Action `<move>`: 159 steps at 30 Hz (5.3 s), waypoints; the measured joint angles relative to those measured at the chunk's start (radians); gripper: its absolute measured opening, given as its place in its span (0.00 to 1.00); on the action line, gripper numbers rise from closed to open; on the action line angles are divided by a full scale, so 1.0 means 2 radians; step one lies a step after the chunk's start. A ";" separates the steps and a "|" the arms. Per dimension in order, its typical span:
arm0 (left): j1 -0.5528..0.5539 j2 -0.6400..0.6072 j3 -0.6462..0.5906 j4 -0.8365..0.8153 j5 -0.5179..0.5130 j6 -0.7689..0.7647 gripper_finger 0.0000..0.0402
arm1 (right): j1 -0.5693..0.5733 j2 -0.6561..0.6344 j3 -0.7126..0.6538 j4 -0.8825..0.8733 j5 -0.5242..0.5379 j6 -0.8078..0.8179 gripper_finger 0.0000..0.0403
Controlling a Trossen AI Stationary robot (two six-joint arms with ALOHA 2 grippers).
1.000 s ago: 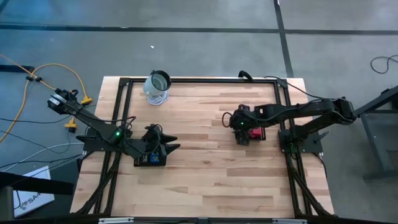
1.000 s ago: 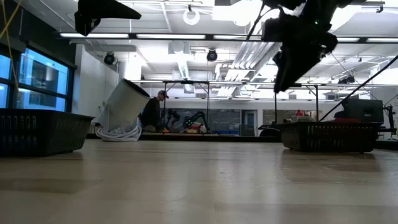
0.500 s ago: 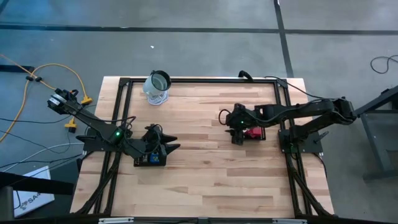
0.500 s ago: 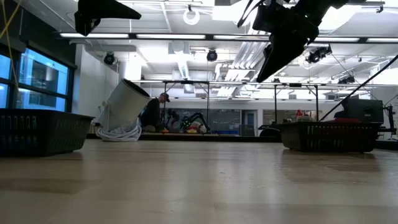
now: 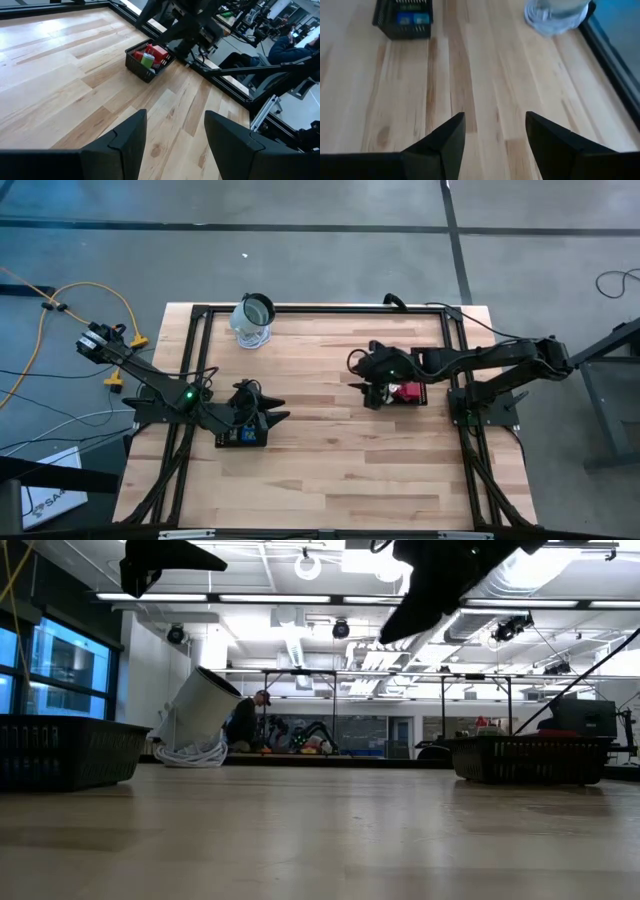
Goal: Pick & Place Office items
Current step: Return to Home Position
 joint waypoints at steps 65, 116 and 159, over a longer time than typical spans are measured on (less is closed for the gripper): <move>0.000 0.000 0.000 0.002 0.000 0.000 0.48 | -0.040 -0.481 -0.351 0.155 -0.036 0.043 0.48; 0.000 0.000 0.000 0.002 0.000 0.000 0.48 | -0.039 -0.615 -0.465 0.217 -0.110 0.057 0.48; 0.000 0.000 0.000 0.002 0.000 0.000 0.48 | -0.040 -0.637 -0.467 0.154 -0.071 0.058 0.48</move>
